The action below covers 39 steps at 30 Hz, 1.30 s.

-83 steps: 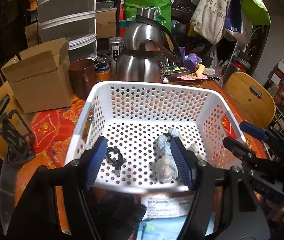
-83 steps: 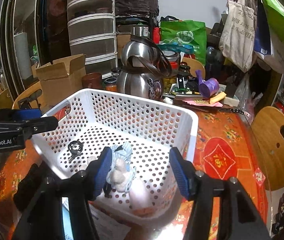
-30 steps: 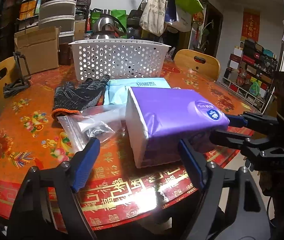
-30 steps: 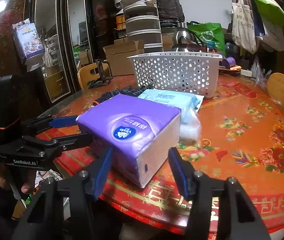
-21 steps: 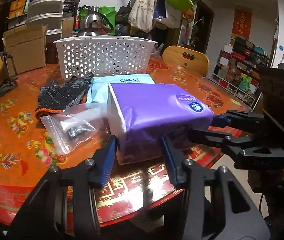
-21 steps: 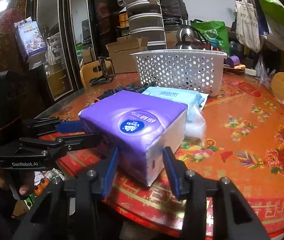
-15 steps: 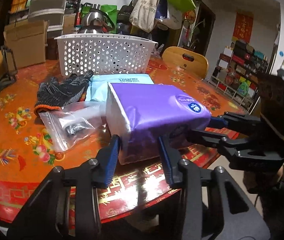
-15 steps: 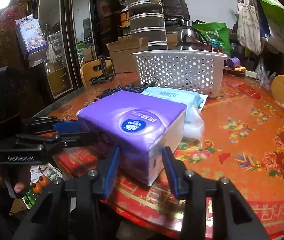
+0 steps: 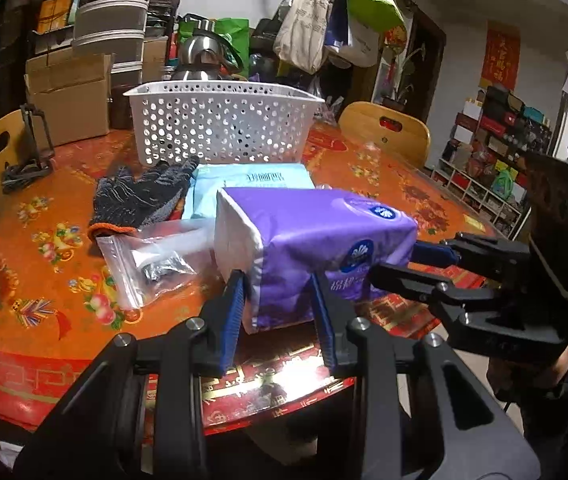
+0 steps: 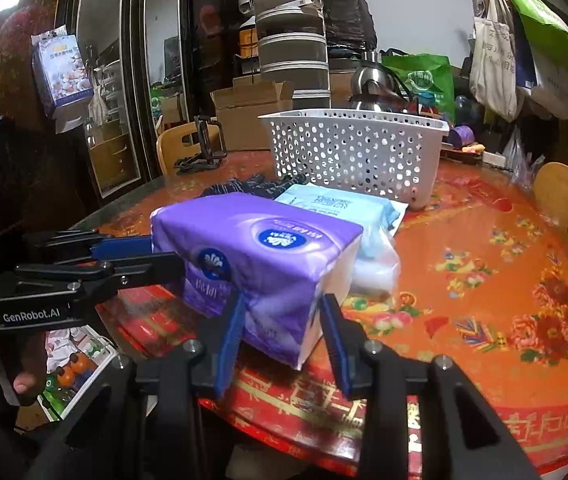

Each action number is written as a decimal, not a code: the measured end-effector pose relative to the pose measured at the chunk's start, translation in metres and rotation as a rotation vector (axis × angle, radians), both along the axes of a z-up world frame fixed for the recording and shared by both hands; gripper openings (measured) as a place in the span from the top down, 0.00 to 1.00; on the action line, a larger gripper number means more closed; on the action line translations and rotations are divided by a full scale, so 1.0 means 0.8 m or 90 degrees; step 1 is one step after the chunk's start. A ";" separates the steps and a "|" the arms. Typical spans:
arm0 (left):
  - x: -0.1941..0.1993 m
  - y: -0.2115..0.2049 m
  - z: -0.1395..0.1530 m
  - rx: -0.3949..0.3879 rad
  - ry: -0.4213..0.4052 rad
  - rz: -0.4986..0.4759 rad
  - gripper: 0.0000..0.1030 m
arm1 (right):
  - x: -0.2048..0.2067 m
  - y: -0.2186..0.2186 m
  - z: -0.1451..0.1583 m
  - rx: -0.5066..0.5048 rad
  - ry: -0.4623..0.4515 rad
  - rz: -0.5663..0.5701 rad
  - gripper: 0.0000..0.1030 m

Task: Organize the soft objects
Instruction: 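Carry the tissue pack with both tools into the basket and release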

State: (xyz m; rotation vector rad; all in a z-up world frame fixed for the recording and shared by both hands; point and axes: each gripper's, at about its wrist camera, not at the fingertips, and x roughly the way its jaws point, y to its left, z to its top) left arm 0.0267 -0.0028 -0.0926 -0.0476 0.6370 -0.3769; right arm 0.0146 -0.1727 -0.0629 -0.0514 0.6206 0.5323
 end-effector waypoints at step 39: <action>0.217 -0.018 0.226 0.029 -0.109 0.052 0.70 | 0.243 -0.014 0.193 -0.001 -0.090 -0.032 0.65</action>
